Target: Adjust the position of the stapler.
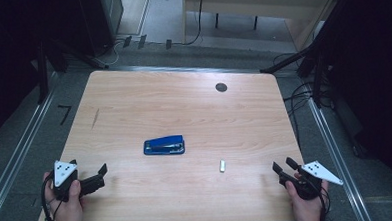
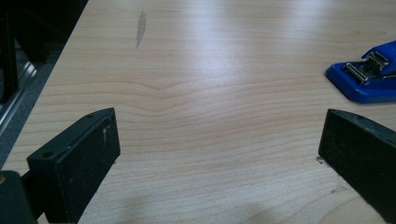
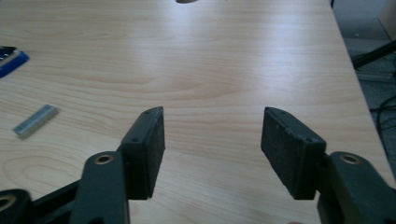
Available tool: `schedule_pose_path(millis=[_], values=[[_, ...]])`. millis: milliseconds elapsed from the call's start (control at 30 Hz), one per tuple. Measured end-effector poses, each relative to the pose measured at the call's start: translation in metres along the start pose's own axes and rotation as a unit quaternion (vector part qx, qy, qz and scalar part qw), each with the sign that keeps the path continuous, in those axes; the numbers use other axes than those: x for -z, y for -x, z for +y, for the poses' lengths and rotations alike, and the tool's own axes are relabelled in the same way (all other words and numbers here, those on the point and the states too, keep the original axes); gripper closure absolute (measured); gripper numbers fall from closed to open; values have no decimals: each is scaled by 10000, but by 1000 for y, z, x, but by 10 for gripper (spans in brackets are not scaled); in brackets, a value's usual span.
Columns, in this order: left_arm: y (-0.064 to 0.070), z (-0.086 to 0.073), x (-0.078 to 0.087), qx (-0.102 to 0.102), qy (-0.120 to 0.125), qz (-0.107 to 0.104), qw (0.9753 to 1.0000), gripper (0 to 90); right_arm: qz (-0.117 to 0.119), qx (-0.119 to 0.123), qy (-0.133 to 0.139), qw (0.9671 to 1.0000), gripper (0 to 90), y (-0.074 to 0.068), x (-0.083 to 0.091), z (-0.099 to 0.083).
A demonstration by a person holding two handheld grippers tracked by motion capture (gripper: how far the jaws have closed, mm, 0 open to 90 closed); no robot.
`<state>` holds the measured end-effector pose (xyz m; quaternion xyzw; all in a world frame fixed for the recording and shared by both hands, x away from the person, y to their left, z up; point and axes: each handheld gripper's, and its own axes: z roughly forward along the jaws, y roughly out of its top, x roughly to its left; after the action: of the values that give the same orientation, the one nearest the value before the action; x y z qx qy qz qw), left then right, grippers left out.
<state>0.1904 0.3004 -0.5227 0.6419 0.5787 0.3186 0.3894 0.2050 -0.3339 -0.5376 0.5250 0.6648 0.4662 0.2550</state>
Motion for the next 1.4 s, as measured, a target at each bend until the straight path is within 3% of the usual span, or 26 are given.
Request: schedule_pose_path(millis=[67,133,200,267,400,500,567,700,833,967,1000,1133,1233,1267,1367,1400], values=[[1,0,0,-74,-12,-28,10000,0,72,-11,-18,10000,426,-3,0,2],[5,1,-1,-141,-59,5,9999,36,365,-75,-61,9993,449,-9,-1,8],[9,3,-3,50,-65,54,10000,127,730,-87,-192,9971,508,-17,-3,14],[13,6,-5,86,-36,-17,10000,140,828,36,-265,9962,536,-31,-5,19],[25,11,-13,82,-76,-170,9998,142,1109,436,-331,9923,503,-60,-15,28],[36,13,-19,1,-144,-226,9996,165,1035,767,-317,9912,538,-77,-25,32],[41,15,-22,-1,-112,-212,9997,247,1196,761,-288,9895,568,-83,-31,34],[49,18,-33,95,-186,-433,9988,394,1322,880,-216,9871,621,-95,-44,39],[55,23,-48,155,-244,-501,9983,486,1462,982,-357,9837,640,-109,-63,43],[63,27,-58,183,-250,-523,9982,591,1616,901,-623,9808,670,-123,-80,46],[66,27,-60,67,-279,-456,9985,626,1646,965,-754,9787,681,-131,-90,49],[70,26,-59,-109,-285,-506,9983,679,1649,994,-791,9781,712,-139,-103,55],[72,26,-60,-189,-390,-668,9968,748,1548,1119,-851,9779,771,-148,-117,61],[74,27,-62,-205,-466,-722,9961,771,1472,1276,-935,9764,802,-155,-127,64],[77,28,-66,-263,-634,-779,9946,815,1438,1373,-937,9755,841,-163,-135,65],[78,28,-67,-271,-624,-788,9946,852,1344,1423,-978,9758,868,-170,-145,67]])
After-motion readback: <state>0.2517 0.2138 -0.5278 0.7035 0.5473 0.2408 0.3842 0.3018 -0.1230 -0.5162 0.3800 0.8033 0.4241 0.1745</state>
